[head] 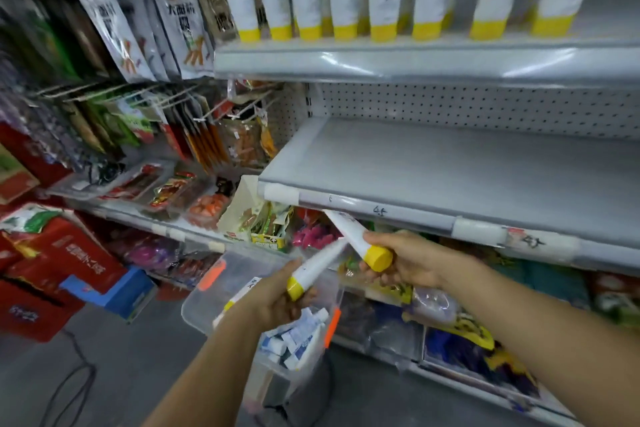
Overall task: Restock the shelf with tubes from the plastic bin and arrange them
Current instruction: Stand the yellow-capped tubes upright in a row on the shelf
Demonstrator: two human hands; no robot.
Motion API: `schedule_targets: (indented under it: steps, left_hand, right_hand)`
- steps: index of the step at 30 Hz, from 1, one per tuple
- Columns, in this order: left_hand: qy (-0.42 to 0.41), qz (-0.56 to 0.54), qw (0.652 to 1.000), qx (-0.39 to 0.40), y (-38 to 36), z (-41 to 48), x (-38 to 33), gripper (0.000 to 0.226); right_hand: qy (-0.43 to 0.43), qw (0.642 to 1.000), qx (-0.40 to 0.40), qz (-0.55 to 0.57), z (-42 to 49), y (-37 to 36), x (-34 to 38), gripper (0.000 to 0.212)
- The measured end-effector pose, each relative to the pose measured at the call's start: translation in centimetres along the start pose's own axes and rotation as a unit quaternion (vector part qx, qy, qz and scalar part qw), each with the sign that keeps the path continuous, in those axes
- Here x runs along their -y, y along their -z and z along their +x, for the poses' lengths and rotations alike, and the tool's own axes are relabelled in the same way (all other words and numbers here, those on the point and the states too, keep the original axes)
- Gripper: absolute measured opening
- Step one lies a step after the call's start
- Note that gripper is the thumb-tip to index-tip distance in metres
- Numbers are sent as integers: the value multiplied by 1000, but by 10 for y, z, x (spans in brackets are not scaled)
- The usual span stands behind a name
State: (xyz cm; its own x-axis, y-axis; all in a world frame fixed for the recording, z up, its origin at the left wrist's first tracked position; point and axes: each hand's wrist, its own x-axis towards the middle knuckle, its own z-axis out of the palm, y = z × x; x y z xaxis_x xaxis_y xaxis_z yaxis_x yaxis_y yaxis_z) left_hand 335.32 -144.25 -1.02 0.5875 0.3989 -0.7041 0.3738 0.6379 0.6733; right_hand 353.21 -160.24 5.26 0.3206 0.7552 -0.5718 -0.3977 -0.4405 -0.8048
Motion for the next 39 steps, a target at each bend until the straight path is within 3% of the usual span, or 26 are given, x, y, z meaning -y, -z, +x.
schedule_targets:
  steps: [3,7,12,18,21,29,33,39]
  left_hand:
    - [-56,10,997,46,-44,-28,-4,49]
    - [-150,-9,986,72,-106,-67,-12,22]
    - [-264,-4,962,74,-168,-106,-36,7]
    - [-423,98,900,33,-218,-149,-68,30]
    - [-473,124,872,25,-236,-162,-86,30]
    - [-520,172,835,45,-287,-154,-125,17]
    - [-529,187,826,57,-299,-144,-144,22]
    - [-551,211,804,70,-310,-125,-158,32]
  right_hand:
    - [46,998,25,-15,-42,18,13,18]
    - [116,992,36,-36,-90,42,31,22]
    - [197,977,-27,-81,-139,63,52,34]
    - [337,927,-146,-75,-191,87,84,40]
    - [386,896,-210,-71,-209,100,101,42]
    - [444,837,-321,-15,-221,136,179,20]
    - [444,801,-387,-108,-213,155,205,37]
    - [390,781,-445,-202,-190,188,222,55]
